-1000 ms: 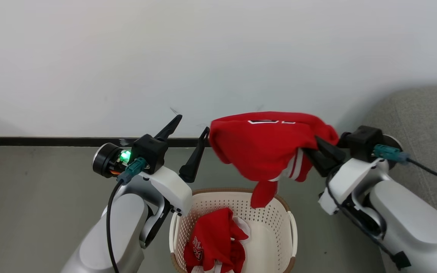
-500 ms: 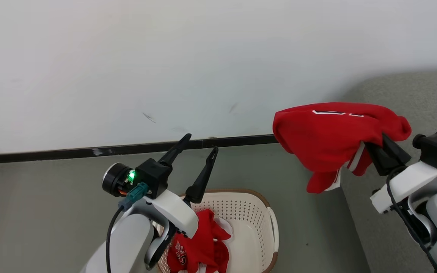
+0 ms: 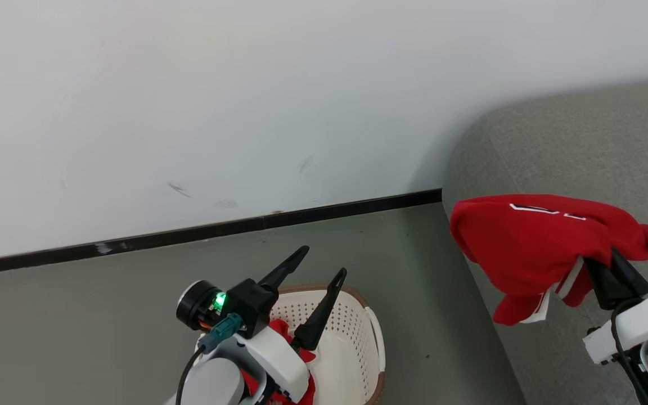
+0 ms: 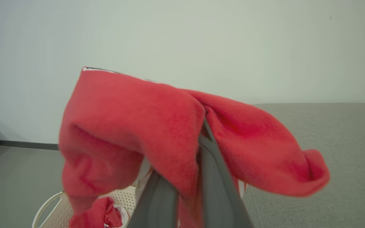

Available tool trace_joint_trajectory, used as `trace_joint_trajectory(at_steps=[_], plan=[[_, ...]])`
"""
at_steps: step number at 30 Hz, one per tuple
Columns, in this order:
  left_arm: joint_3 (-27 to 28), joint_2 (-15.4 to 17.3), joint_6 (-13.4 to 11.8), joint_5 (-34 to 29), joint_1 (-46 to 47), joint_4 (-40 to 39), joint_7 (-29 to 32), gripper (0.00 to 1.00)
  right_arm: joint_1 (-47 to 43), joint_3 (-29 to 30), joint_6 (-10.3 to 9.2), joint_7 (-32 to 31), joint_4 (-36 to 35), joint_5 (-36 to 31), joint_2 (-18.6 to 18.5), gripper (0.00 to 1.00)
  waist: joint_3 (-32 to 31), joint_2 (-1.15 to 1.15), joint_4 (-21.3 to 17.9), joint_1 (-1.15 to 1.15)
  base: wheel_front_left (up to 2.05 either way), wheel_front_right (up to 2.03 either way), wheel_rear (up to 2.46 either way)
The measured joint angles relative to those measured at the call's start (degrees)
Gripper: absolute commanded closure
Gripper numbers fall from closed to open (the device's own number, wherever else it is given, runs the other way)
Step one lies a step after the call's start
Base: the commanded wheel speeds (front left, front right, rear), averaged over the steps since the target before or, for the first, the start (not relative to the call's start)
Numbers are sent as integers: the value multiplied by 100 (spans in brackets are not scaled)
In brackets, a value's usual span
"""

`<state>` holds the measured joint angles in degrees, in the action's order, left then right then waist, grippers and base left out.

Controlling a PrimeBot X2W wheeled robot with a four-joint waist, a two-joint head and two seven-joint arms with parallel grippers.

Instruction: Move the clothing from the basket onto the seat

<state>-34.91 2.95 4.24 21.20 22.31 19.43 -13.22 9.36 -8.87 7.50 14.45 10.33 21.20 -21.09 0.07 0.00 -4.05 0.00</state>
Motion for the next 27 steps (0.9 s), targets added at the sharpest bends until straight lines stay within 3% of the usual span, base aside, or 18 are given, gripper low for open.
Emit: trace_joint_trajectory(at_steps=[12, 22, 27], plan=[[-201, -21, 70, 3, -188, -83, -55, 0, -839, 645, -1, 0, -435, -219, 216, 100, -48, 0, -527, 0, 0, 0, 0], [-215, -25, 76, -10, -302, -272, -99, 0, -1252, 815, -1, -14, -602, -237, 420, 100, 3, 0, -906, 0, 0, 0, 0], [-220, -25, -16, -77, -305, -396, -99, 0, -1165, 846, -1, -91, -565, -224, 327, 100, 169, 0, -989, 0, 0, 0, 0]])
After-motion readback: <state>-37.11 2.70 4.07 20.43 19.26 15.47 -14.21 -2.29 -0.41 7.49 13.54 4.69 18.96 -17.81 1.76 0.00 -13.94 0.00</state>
